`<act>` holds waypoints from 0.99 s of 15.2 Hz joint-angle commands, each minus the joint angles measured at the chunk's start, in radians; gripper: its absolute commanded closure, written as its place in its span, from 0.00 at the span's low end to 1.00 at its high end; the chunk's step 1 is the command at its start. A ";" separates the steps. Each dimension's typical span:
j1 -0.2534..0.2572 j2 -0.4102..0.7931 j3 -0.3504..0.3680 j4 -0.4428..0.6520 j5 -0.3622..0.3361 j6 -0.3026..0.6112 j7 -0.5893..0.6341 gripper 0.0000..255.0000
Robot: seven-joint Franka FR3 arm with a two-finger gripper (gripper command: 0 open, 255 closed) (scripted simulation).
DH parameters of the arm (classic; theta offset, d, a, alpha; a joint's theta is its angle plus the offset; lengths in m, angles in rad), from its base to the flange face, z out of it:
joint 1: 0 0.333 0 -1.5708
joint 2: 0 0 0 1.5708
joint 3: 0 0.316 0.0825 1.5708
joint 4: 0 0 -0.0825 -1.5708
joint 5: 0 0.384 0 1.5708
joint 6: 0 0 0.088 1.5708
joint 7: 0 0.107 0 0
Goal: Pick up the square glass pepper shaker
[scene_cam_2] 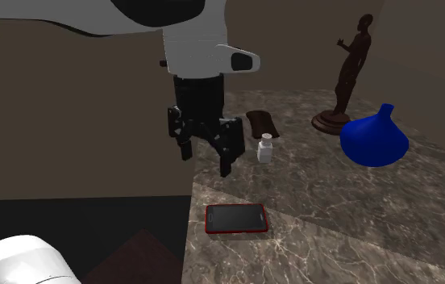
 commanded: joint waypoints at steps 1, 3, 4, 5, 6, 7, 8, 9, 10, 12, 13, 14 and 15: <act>0.000 0.000 0.000 0.000 0.000 0.000 0.000 0.00; 0.002 0.087 -0.003 0.040 0.007 0.042 0.003 0.00; 0.003 0.130 -0.005 0.062 0.010 0.060 0.004 0.00; 0.004 0.173 -0.006 0.086 0.014 0.078 0.005 0.00; 0.005 0.216 -0.008 0.110 0.017 0.093 0.006 0.00; 0.006 0.259 -0.010 0.136 0.021 0.108 0.006 0.00; 0.007 0.302 -0.011 0.163 0.025 0.121 0.006 0.00; 0.008 0.344 -0.012 0.192 0.030 0.133 0.006 0.00; 0.009 0.386 -0.014 0.221 0.034 0.143 0.006 0.00; 0.011 0.471 -0.016 0.284 0.043 0.160 0.004 0.00; 0.012 0.512 -0.018 0.318 0.048 0.166 0.003 0.00; 0.013 0.554 -0.019 0.352 0.053 0.171 0.002 0.00; 0.013 0.596 -0.020 0.388 0.058 0.174 0.000 0.00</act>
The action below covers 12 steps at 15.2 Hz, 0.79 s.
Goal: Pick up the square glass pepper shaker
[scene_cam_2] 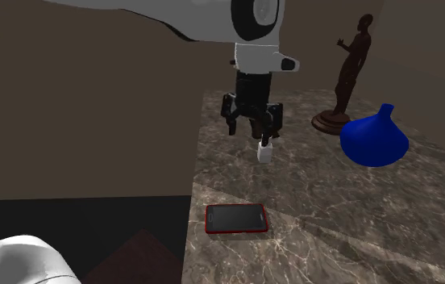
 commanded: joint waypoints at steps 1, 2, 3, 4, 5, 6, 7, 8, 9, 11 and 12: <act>0.002 0.084 -0.002 0.066 0.011 0.013 -0.002 0.00; 0.002 0.126 -0.002 0.105 0.016 0.013 -0.003 0.00; 0.002 0.168 -0.003 0.145 0.022 0.013 -0.005 0.00; 0.002 0.210 -0.004 0.187 0.027 0.011 -0.007 0.00; 0.002 0.252 -0.004 0.231 0.033 0.007 -0.009 0.00; 0.002 0.295 -0.004 0.276 0.038 0.002 -0.010 0.00; 0.001 0.338 -0.004 0.323 0.044 -0.005 -0.012 0.00; 0.000 0.382 -0.004 0.373 0.049 -0.013 -0.014 0.00; 0.000 0.427 -0.004 0.425 0.055 -0.022 -0.015 0.00; -0.002 0.480 -0.003 0.489 0.061 -0.036 -0.017 0.00; -0.002 0.481 -0.003 0.476 0.061 -0.023 -0.017 0.00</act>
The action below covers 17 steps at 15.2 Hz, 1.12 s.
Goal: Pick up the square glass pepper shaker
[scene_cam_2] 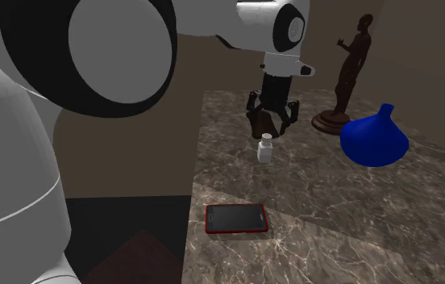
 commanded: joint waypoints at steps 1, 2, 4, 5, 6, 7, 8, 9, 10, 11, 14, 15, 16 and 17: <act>-0.003 0.015 -0.001 0.000 0.002 0.015 -0.005 0.00; -0.003 0.017 -0.001 -0.012 0.002 0.028 -0.005 0.00; -0.003 0.020 -0.001 -0.034 0.002 0.054 -0.005 0.00; -0.003 0.022 -0.001 -0.045 0.002 0.067 -0.005 0.00; -0.003 0.025 -0.001 -0.062 0.002 0.087 -0.005 0.00; -0.003 0.025 -0.001 -0.062 0.002 0.087 -0.005 0.00; -0.003 0.025 -0.001 -0.062 0.002 0.087 -0.005 0.00; -0.003 0.025 -0.001 -0.061 0.002 0.086 -0.005 1.00; -0.003 0.025 -0.001 -0.062 0.002 0.086 -0.005 1.00; -0.003 0.025 -0.001 -0.061 0.002 0.086 -0.005 1.00; -0.003 0.025 -0.001 -0.061 0.002 0.086 -0.005 1.00; -0.003 0.025 -0.001 -0.061 0.002 0.086 -0.005 1.00; -0.003 0.025 -0.001 -0.061 0.002 0.086 -0.005 1.00; -0.003 0.025 -0.001 -0.061 0.002 0.086 -0.005 1.00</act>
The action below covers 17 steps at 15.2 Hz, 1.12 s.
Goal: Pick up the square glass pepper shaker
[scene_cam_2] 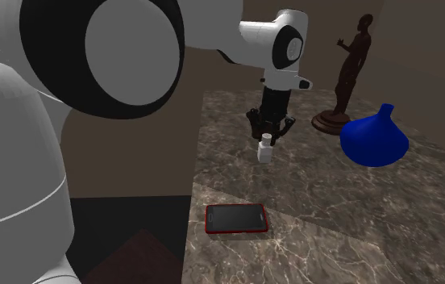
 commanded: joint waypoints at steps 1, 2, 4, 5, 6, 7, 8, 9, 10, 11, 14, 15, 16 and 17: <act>0.000 0.000 0.000 -0.001 0.000 0.001 0.001 1.00; 0.000 -0.002 0.000 0.009 0.000 -0.012 0.001 1.00; 0.000 -0.006 0.000 0.031 0.000 -0.037 0.001 1.00; 0.000 -0.007 0.000 0.042 0.000 -0.050 0.001 1.00; 0.000 -0.009 0.000 0.054 0.000 -0.063 0.001 1.00; 0.000 -0.010 0.000 0.066 0.000 -0.076 0.001 1.00; 0.000 -0.011 0.000 0.078 -0.001 -0.089 0.001 1.00; 0.000 -0.011 0.000 0.090 -0.001 -0.102 0.001 1.00; 0.000 -0.012 0.000 0.103 -0.001 -0.116 0.001 1.00; 0.000 -0.012 0.000 0.117 -0.001 -0.129 0.001 1.00; 0.000 -0.011 0.000 0.158 -0.001 -0.170 0.001 1.00; 0.000 -0.010 0.000 0.173 -0.001 -0.183 0.001 1.00; 0.000 -0.009 0.000 0.188 -0.001 -0.197 0.001 1.00; 0.000 -0.009 0.000 0.190 -0.001 -0.199 0.001 1.00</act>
